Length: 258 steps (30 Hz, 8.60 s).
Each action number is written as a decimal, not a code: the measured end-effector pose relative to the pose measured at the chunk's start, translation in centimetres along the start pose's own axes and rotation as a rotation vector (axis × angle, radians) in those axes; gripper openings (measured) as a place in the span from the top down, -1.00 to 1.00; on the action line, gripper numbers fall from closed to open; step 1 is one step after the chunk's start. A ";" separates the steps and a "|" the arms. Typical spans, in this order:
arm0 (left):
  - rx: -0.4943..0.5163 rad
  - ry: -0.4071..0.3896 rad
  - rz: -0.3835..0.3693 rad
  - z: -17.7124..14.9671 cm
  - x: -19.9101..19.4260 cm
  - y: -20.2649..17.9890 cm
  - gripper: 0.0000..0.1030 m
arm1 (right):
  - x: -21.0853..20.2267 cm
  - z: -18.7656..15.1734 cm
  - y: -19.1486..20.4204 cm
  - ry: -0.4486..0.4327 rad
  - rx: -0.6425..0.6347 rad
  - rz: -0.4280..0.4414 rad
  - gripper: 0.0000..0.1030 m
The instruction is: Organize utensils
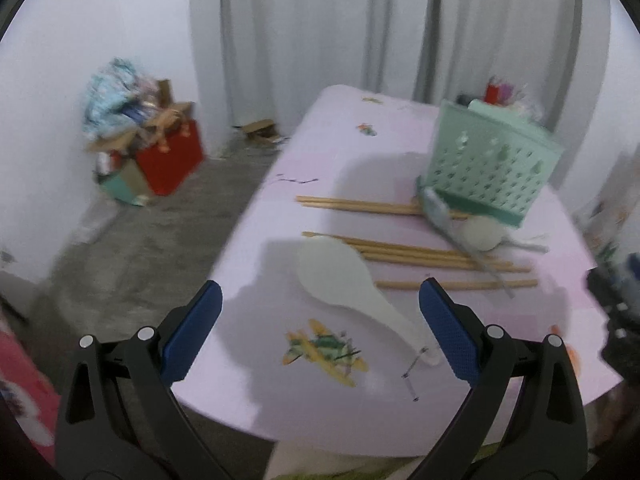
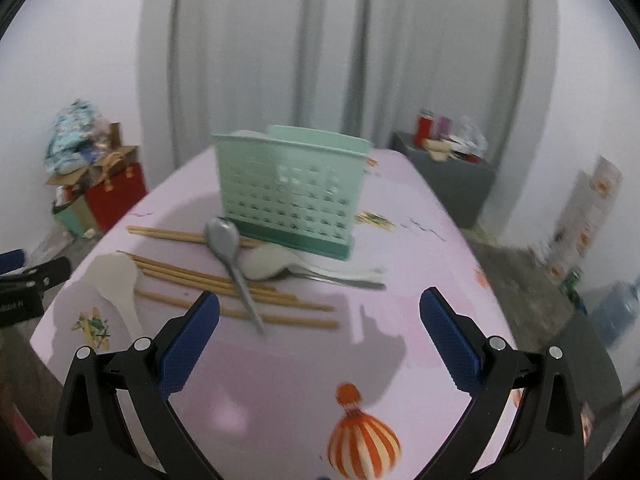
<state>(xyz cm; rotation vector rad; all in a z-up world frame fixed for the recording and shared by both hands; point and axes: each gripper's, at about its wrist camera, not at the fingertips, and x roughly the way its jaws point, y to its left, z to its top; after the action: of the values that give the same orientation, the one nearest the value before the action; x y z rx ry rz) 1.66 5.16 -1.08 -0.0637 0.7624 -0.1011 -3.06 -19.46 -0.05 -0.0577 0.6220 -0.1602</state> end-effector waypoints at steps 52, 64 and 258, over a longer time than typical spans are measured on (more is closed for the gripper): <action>-0.211 0.225 -0.417 2.5 10.9 7.1 0.97 | 18.3 3.9 10.2 0.356 -0.260 0.307 -0.17; -0.223 0.231 -0.435 2.4 11.3 7.0 0.97 | 19.0 3.4 10.9 0.410 -0.243 0.337 0.24; 0.189 -0.053 -0.260 6.0 5.0 -5.7 -0.65 | 2.3 4.8 -5.3 -0.030 0.090 0.247 -0.88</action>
<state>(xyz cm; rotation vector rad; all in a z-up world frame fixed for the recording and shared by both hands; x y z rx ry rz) 8.98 -0.94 0.36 0.0147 0.6863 -0.4166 0.88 -25.04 3.02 0.1033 0.5858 0.0513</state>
